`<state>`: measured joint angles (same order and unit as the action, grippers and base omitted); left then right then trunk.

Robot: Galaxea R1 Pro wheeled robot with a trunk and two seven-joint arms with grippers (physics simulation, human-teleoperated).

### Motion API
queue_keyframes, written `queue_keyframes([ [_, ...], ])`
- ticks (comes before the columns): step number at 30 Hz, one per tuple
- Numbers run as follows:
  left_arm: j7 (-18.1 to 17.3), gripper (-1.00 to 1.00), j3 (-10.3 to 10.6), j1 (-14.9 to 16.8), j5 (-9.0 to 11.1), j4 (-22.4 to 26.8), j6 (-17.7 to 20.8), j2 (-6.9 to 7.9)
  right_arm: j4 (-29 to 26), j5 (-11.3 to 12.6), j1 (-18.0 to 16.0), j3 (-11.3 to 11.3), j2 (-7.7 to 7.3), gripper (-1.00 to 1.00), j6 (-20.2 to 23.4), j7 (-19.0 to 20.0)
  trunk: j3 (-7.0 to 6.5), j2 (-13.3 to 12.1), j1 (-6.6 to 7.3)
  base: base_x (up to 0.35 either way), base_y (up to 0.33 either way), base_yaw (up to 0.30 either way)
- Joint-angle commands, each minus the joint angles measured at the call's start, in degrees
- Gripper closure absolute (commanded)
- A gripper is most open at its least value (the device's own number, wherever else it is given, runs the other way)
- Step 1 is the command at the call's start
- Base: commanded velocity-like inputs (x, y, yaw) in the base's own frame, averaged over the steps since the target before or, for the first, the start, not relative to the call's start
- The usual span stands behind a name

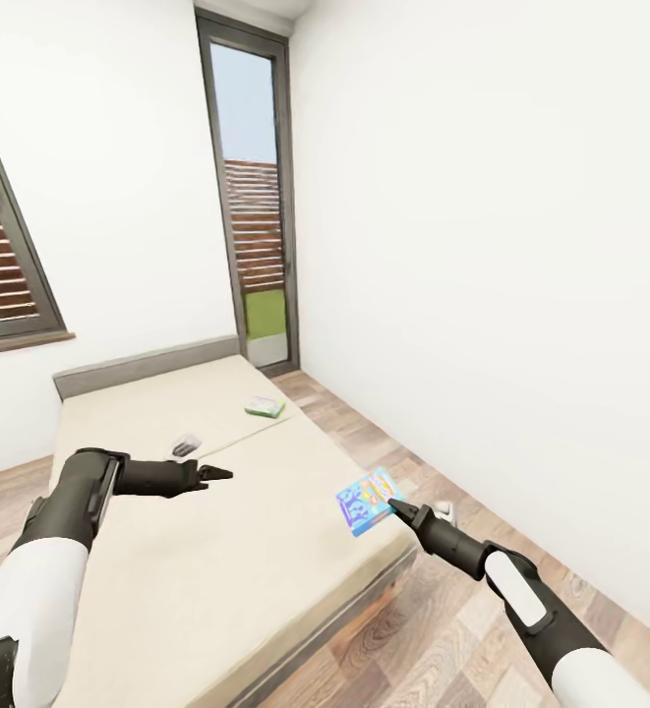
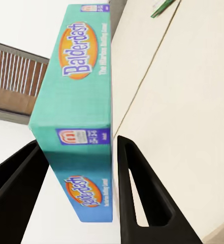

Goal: Put all the toys in the child's room - the three board games (two on the bed and one on the table), the two jigsaw puzzles on the table, and the tennis ball on the table - inside the toy box on the table in the child's room.

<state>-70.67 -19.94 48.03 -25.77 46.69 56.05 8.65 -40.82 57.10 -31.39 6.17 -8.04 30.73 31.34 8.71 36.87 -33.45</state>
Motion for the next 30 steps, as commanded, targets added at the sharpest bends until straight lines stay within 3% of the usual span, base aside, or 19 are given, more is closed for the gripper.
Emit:
queue_keyframes([
  [1, -0.53, -1.00, -0.19, 0.05, -0.59, 0.06, 0.49, -0.07, 0.01, 0.62, -0.07, 0.16, -0.05, 1.00, 0.25, -0.02, 0.10, 0.09, -0.02, 0.000, 0.000, -0.277],
  [30, 0.21, -1.00, -0.19, 0.05, -0.68, 0.06, 0.64, -0.64, 0.24, 0.63, -0.07, 0.09, -0.05, 1.00, -1.14, 0.01, -5.11, -11.54, 6.35, 0.000, 0.000, -0.277],
])
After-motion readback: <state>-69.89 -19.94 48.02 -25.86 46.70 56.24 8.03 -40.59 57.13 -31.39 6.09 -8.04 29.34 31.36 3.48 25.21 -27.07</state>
